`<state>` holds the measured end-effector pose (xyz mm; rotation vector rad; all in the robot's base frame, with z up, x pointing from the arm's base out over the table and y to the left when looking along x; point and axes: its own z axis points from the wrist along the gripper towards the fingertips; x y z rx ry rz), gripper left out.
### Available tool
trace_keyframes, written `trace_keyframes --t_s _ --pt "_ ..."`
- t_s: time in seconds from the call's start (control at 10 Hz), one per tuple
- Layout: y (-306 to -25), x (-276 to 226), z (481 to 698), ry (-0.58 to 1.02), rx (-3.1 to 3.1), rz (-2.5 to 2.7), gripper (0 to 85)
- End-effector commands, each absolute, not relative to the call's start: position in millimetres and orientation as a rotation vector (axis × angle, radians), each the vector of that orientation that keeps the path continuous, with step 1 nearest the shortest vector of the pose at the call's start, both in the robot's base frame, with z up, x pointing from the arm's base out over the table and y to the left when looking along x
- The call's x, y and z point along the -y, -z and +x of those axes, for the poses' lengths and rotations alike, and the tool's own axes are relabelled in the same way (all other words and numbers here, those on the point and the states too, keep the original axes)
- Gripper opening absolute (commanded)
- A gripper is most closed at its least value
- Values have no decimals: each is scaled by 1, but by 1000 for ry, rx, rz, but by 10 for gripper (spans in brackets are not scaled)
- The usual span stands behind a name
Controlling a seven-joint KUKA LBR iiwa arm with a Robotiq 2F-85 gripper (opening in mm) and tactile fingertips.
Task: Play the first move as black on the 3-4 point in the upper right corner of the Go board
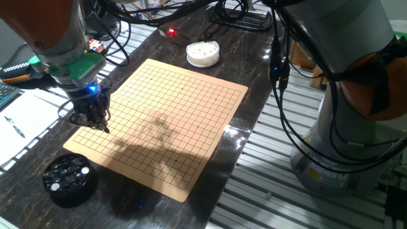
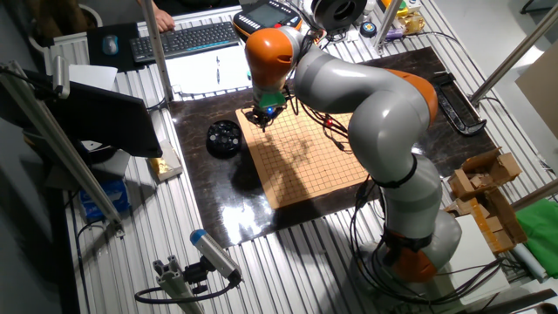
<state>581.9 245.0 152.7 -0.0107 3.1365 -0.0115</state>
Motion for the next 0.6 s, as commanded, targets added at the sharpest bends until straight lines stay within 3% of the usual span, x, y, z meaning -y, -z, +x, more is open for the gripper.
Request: trace_keyframes --t_s 0.0,0.5 --pt "-153 -245 582 5 -3135 -13 7" --pt "-154 -244 581 24 -3133 -32 7"
